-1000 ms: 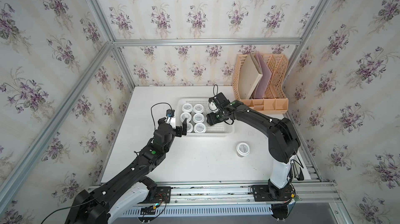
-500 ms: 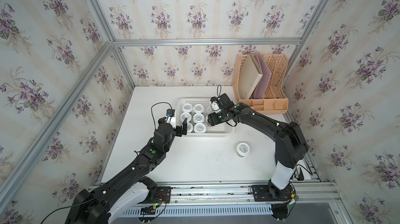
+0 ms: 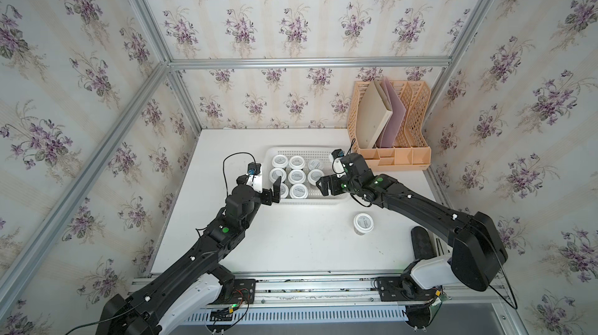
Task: Put the yogurt in the basket
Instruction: Place the yogurt in the basket, then pick up the yogurt from the center of the board.
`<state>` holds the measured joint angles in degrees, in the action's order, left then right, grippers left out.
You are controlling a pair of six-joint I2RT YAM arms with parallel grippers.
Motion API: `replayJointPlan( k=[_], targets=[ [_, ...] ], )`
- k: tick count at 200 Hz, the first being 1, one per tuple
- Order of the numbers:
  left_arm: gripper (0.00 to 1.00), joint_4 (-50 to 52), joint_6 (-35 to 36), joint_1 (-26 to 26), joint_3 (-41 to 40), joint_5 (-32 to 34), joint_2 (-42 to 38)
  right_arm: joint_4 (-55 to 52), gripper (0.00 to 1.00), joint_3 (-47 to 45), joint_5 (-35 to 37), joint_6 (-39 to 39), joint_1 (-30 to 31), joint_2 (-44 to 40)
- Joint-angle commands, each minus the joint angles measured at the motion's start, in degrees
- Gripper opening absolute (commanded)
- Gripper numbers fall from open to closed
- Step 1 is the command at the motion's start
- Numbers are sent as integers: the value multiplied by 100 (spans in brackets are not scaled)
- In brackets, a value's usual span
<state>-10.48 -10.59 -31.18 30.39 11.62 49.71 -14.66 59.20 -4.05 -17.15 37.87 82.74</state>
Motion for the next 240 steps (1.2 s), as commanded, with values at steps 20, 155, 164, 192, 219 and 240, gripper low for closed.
replayJointPlan(
  k=[20, 155, 164, 192, 219, 240],
  targets=[
    [99, -67, -62, -161, 89, -172, 53, 125, 100, -86, 249, -243, 0, -330],
    [99, -253, 142, -566, 366, -630, 532, -2796, 97, -544, 1013, -564, 45, -1722],
    [99, -244, 178, -621, 400, -608, 590, -2989, 98, -589, 1130, -641, 83, -1777],
    [99, -238, 222, -714, 482, -600, 709, -3611, 100, -570, 1376, -958, 193, -1949],
    [99, -202, 270, -799, 524, -582, 785, -4265, 100, -504, 1558, -1243, 268, -1855],
    [99, -196, 287, -833, 537, -582, 803, -4423, 100, -637, 1515, -1343, 318, -1801]
  ],
)
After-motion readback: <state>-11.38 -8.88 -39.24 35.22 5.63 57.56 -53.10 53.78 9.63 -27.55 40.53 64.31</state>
